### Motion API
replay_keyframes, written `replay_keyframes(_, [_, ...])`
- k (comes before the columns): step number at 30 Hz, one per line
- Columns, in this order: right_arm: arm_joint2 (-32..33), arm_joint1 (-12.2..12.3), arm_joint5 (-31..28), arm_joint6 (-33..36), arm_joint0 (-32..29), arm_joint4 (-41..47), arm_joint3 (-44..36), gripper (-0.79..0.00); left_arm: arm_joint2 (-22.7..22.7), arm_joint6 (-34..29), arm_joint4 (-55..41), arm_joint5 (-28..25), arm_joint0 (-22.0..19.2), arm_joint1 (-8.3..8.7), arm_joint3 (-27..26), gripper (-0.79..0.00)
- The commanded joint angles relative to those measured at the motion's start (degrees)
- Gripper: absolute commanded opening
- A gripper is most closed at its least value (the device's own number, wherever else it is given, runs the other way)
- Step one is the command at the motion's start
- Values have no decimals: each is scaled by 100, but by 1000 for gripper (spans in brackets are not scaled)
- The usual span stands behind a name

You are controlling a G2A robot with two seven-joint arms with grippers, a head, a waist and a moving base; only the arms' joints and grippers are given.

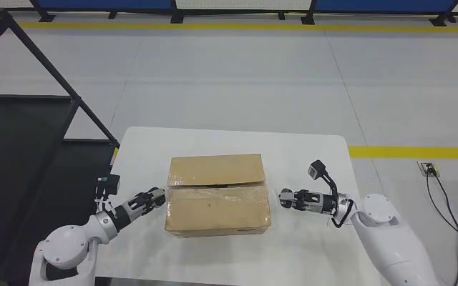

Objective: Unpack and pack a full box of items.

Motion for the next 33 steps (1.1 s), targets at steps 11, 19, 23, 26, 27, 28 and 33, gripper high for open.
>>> replay_keyframes(11, [23, 28, 46, -13, 5, -44, -100, -785, 31, 212, -158, -153, 64, 123, -7, -785])
replay_keyframes(19, [90, 54, -21, -108, -72, -30, -363, -785, -19, 470, -342, -332, 219, 190, -322, -785])
replay_keyframes(23, [163, 82, 15, -174, -129, -69, -557, -785, -81, 578, -488, -356, 251, 223, -402, -785])
replay_keyframes(26, [207, 100, 91, -221, -161, -85, -703, -785, -120, 568, -543, -367, 257, 257, -439, -785])
replay_keyframes(27, [215, 105, 123, -249, -164, -101, -744, -785, -122, 572, -565, -356, 255, 266, -432, -785])
replay_keyframes(28, [220, 110, 167, -296, -159, -152, -771, -785, -121, 582, -588, -350, 246, 275, -413, -785])
replay_keyframes(33, [140, 106, 476, -770, -70, -553, -852, -785, -53, 632, -646, -310, 184, 317, -235, -785])
